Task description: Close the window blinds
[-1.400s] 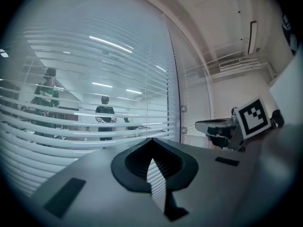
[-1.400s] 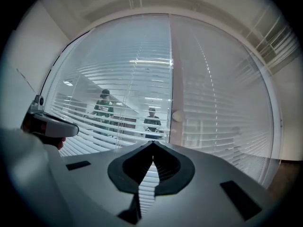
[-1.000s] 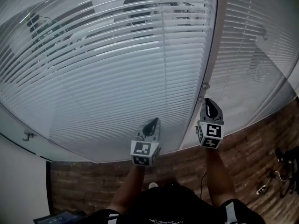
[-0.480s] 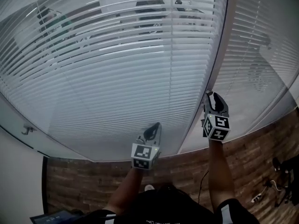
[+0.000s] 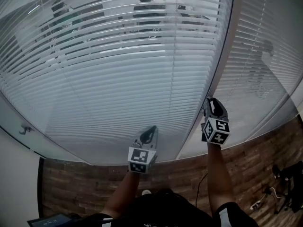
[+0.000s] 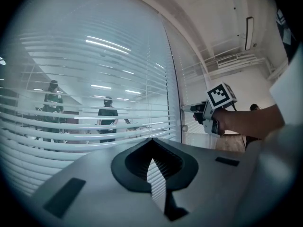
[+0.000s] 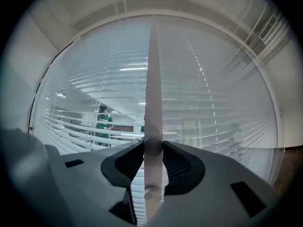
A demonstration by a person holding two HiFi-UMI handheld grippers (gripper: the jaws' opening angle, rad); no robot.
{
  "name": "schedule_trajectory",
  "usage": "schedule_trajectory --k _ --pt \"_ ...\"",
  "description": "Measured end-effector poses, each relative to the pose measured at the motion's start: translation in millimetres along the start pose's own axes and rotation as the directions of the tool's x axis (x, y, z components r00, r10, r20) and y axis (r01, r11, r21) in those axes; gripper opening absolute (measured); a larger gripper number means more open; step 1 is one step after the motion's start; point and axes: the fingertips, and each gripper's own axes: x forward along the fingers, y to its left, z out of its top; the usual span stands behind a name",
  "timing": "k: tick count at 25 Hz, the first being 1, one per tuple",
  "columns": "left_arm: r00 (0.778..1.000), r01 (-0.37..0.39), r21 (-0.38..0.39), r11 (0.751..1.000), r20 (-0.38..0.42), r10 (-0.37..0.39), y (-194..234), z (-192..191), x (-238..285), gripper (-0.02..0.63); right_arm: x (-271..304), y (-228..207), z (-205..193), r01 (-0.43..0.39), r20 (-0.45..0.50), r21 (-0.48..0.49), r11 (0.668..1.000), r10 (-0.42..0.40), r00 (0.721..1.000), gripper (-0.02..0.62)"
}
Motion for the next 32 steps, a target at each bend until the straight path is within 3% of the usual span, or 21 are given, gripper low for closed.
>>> schedule_trajectory --k 6,11,13,17,23,25,32 --pt "1.000 0.010 -0.008 1.000 -0.001 -0.010 -4 -3 1 -0.005 0 -1 1 -0.016 0.006 0.048 0.999 0.016 1.000 0.127" --pt "1.000 0.010 -0.012 1.000 -0.004 -0.010 -4 -5 -1 -0.005 -1 2 0 -0.023 -0.002 0.029 0.999 0.023 1.000 0.127" --pt "1.000 0.010 -0.021 1.000 -0.002 -0.010 -4 -8 0 -0.005 -1 1 -1 -0.022 -0.004 -0.018 1.000 0.022 1.000 0.127" --pt "1.000 0.014 -0.044 0.999 0.006 -0.014 -5 -11 3 -0.005 0 1 -5 -0.006 -0.014 -0.204 0.979 0.003 1.000 0.127" --pt "1.000 0.016 -0.030 0.999 0.011 -0.015 -6 -17 4 -0.005 -3 16 -8 -0.009 -0.023 -0.297 0.955 0.003 1.000 0.127" --pt "1.000 0.012 -0.037 0.999 0.015 -0.011 -7 -15 5 -0.005 -3 14 -12 -0.015 -0.032 -0.381 0.925 0.003 0.999 0.127" --pt "1.000 0.003 -0.047 0.999 0.005 -0.003 -8 -18 6 -0.005 -8 18 -9 -0.069 -0.083 -0.681 0.729 0.017 0.996 0.127"
